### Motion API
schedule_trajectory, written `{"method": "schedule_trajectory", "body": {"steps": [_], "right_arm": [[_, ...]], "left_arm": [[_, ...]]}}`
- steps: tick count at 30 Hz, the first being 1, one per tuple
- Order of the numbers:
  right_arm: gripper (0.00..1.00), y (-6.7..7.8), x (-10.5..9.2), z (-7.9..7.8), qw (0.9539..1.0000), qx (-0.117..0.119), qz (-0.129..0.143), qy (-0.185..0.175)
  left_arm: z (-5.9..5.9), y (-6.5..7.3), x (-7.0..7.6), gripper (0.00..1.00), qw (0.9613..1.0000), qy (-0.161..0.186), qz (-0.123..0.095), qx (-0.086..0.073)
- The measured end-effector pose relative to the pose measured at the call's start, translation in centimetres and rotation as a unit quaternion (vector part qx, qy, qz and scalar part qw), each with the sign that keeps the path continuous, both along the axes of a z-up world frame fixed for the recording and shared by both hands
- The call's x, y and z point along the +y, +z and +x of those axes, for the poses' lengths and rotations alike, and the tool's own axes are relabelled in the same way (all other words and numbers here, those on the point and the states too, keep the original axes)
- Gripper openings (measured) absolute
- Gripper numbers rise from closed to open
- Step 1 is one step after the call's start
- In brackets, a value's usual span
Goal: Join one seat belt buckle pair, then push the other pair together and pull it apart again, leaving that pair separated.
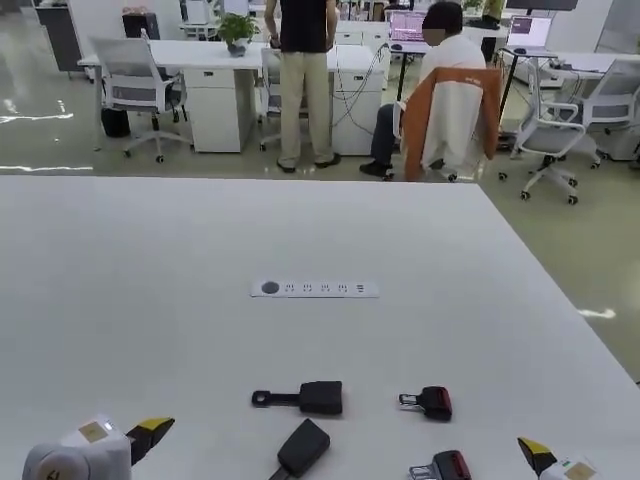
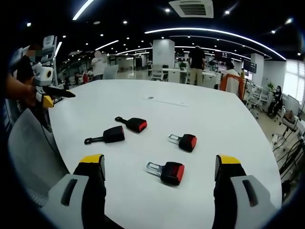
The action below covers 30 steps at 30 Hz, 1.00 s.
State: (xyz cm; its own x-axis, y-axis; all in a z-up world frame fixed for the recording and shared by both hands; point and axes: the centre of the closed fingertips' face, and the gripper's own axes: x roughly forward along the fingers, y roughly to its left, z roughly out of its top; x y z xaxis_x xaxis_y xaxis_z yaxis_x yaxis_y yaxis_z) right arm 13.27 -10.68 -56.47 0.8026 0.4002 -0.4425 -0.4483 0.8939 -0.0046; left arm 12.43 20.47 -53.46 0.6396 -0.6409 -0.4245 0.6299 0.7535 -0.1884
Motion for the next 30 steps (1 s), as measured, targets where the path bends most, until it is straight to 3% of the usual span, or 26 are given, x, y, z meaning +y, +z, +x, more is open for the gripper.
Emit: {"method": "schedule_trajectory", "body": {"steps": [13, 15, 20, 30], "right_arm": [[0.95, -0.5, -0.4, 0.1, 1.0, 0.003, 0.001, -0.003], [0.95, -0.6, -0.4, 0.2, 1.0, 0.004, 0.002, -0.003], [0.95, -0.8, -0.7, 0.4, 1.0, 0.006, 0.002, -0.003], [0.95, -1.4, -1.0, 1.3, 0.9999, 0.014, 0.001, 0.001]], "left_arm": [[0.2, -0.2, -0.5, 1.0, 1.0, 0.0, -0.001, 0.003], [0.6, -0.8, -0.3, 1.0, 1.0, -0.002, -0.002, 0.005], [0.9, -0.4, -1.4, 1.0, 1.0, -0.005, -0.001, 0.005], [2.1, -2.0, -2.2, 1.0, 0.9998, -0.012, 0.003, 0.016]]}}
